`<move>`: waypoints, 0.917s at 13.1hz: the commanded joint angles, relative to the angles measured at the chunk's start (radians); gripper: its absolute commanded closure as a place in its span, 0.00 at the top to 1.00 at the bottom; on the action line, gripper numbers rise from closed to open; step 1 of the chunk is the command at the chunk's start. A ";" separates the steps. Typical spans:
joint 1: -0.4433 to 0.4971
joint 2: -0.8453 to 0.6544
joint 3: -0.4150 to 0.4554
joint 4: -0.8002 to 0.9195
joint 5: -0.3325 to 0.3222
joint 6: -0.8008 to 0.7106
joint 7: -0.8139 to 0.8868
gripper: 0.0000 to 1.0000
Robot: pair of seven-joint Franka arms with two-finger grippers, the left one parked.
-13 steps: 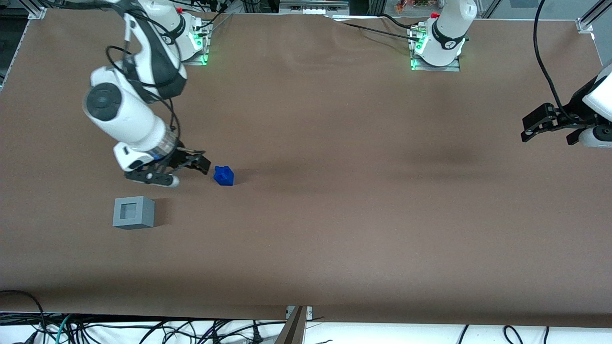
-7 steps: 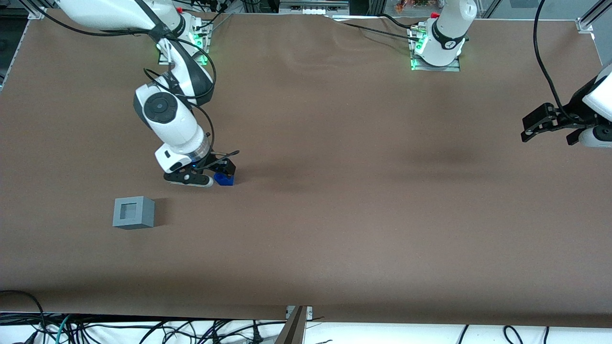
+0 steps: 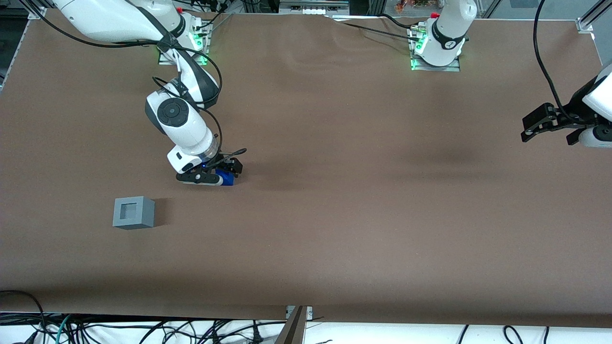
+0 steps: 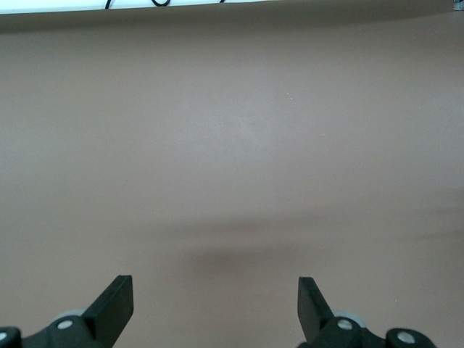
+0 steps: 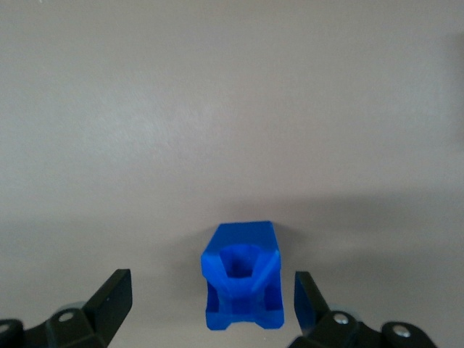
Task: Insert blue part into gray base with right arm
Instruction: 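Close the right gripper on the blue block and lift it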
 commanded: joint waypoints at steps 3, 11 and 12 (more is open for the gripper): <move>-0.011 -0.005 -0.023 -0.055 -0.027 0.069 0.020 0.99; -0.011 0.018 -0.026 -0.054 -0.027 0.084 0.020 0.69; -0.011 0.018 -0.028 -0.054 -0.027 0.084 0.020 0.62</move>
